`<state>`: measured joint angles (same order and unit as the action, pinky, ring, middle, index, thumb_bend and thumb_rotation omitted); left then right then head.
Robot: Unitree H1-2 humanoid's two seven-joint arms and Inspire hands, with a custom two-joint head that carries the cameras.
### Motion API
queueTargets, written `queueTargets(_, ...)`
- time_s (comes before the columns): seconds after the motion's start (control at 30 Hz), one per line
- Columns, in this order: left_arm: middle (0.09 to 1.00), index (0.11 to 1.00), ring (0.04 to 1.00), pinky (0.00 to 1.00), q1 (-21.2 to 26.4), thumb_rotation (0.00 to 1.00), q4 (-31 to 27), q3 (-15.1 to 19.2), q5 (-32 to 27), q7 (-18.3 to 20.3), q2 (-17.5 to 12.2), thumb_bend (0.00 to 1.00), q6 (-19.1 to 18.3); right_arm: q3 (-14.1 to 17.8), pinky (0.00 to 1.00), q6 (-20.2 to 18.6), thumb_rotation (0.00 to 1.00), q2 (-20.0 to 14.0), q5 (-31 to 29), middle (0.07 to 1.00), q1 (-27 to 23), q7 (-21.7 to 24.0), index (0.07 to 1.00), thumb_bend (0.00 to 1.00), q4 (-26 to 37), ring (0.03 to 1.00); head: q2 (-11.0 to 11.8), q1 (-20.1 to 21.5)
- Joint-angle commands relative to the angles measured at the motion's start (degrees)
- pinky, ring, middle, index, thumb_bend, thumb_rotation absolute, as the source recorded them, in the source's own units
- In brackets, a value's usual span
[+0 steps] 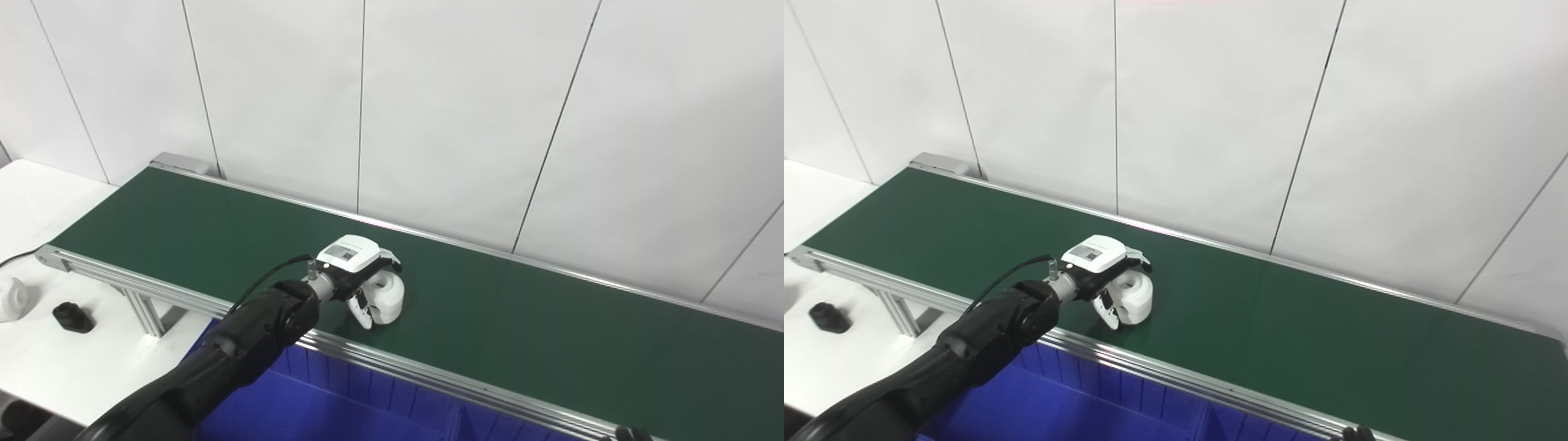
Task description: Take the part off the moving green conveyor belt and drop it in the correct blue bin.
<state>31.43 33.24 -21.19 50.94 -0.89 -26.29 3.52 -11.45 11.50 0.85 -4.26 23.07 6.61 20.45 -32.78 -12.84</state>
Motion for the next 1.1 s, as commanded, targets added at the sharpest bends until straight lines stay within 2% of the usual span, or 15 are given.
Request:
queueTargets(0.0, 0.896, 0.83, 0.898, 0.85, 4.01, 0.18, -0.27, -0.58, 1.94, -1.67, -0.54, 0.93, -2.43, -0.6, 0.94, -0.14, 1.0, 0.39, 0.26, 0.96, 0.58, -0.03, 1.0, 0.71, 2.73, 0.951, -0.27, 0.35)
queueTargets(0.1, 0.898, 0.827, 0.909, 0.88, 5.64, 0.19, 0.61, -2.44, 3.14, 3.31, 0.12, 0.91, -6.53, -1.08, 0.94, -0.49, 1.0, 0.54, 0.53, 0.952, 1.02, -0.19, 1.0, 0.71, 3.49, 0.944, -0.47, 0.49)
queueTargets(0.13, 0.875, 0.808, 0.887, 0.86, 6.17, 0.18, 1.08, -3.01, 3.47, 4.36, 0.4, 0.92, -7.62, -1.25, 0.93, -0.74, 1.0, 0.62, 0.71, 0.948, 1.2, -0.29, 1.0, 0.72, 3.8, 0.94, -0.56, 0.51)
queueTargets(0.2, 0.786, 0.733, 0.785, 0.75, 6.94, 0.11, 2.15, -4.02, 4.04, 4.74, 1.1, 0.89, -8.99, -1.57, 0.92, -1.28, 1.0, 0.86, 1.21, 0.941, 1.48, -0.54, 1.0, 0.73, 4.36, 0.931, -0.61, 0.68)
queueTargets(0.23, 0.692, 0.657, 0.661, 0.62, 7.23, 0.05, 2.65, -4.45, 4.28, 4.58, 1.45, 0.83, -9.43, -1.71, 0.91, -1.51, 1.0, 1.0, 1.5, 0.936, 1.59, -0.68, 1.0, 0.73, 4.6, 0.926, -0.61, 0.68)
queueTargets(0.27, 0.683, 0.65, 0.649, 0.6, 7.58, 0.05, 3.83, -4.62, 3.92, 3.54, 2.16, 0.82, -9.32, -1.95, 0.91, -1.76, 1.0, 1.23, 1.82, 0.935, 1.75, -0.86, 1.0, 0.73, 4.89, 0.925, -0.65, 0.95)
queueTargets(0.3, 0.642, 0.572, 0.61, 0.57, 7.82, 0.05, 4.67, -4.74, 3.56, 2.76, 2.62, 0.67, -9.2, -2.13, 0.91, -1.94, 1.0, 1.38, 2.03, 0.929, 1.85, -1.0, 1.0, 0.74, 5.1, 0.919, -0.65, 0.95)
queueTargets(0.33, 0.62, 0.532, 0.59, 0.56, 7.97, 0.05, 5.88, -3.88, 1.93, 1.93, 3.61, 0.6, -8.98, -2.36, 0.91, -2.13, 1.0, 1.51, 2.26, 0.926, 1.95, -1.11, 1.0, 0.74, 5.36, 0.915, -0.73, 1.25)
queueTargets(0.4, 0.552, 0.47, 0.545, 0.51, 7.98, 0.01, 7.56, -2.04, -1.26, 0.31, 5.47, 0.53, -8.43, -2.8, 0.9, -2.6, 1.0, 1.76, 2.65, 0.921, 2.1, -1.27, 1.0, 0.74, 5.89, 0.909, -1.0, 1.44)
queueTargets(0.53, 0.49, 0.484, 0.452, 0.38, 7.95, 0.0, 8.55, 1.03, -6.49, 0.04, 8.13, 0.52, -9.11, -3.38, 0.9, -3.43, 1.0, 2.11, 3.03, 0.919, 2.13, -1.49, 1.0, 0.74, 6.26, 0.905, -0.94, 1.63)
queueTargets(0.63, 0.484, 0.488, 0.442, 0.36, 8.15, 0.0, 7.94, 2.01, -8.97, 1.34, 8.72, 0.52, -9.82, -3.68, 0.89, -3.91, 1.0, 2.32, 3.27, 0.914, 1.92, -1.75, 1.0, 0.74, 6.15, 0.898, -0.83, 1.88)
queueTargets(0.67, 0.505, 0.48, 0.47, 0.39, 8.15, 0.0, 7.46, 2.22, -9.63, 1.92, 8.73, 0.52, -10.03, -3.78, 0.89, -4.12, 1.0, 2.34, 3.27, 0.914, 1.84, -1.8, 1.0, 0.74, 6.14, 0.899, -0.83, 1.88)
queueTargets(0.8, 0.508, 0.48, 0.471, 0.39, 8.27, 0.0, 6.12, 2.0, -10.83, 2.65, 8.08, 0.52, -9.88, -4.09, 0.89, -4.22, 1.0, 2.28, 4.05, 0.911, 1.46, -2.06, 1.0, 0.75, 5.9, 0.895, -0.88, 2.16)
queueTargets(0.87, 0.478, 0.489, 0.43, 0.34, 8.21, 0.0, 4.98, 1.86, -11.04, 3.28, 7.69, 0.52, -10.54, -4.15, 0.88, -4.25, 1.0, 2.22, 4.41, 0.909, 1.35, -2.12, 1.0, 0.75, 5.84, 0.893, -0.92, 2.23)
queueTargets(1.07, 0.465, 0.494, 0.421, 0.33, 6.88, 0.0, -2.05, 2.51, -12.0, 5.96, 5.07, 0.52, -11.65, -3.47, 0.88, -6.19, 1.0, 1.56, 3.82, 0.909, 0.27, -2.02, 1.0, 0.74, 7.03, 0.89, -3.11, 0.43)
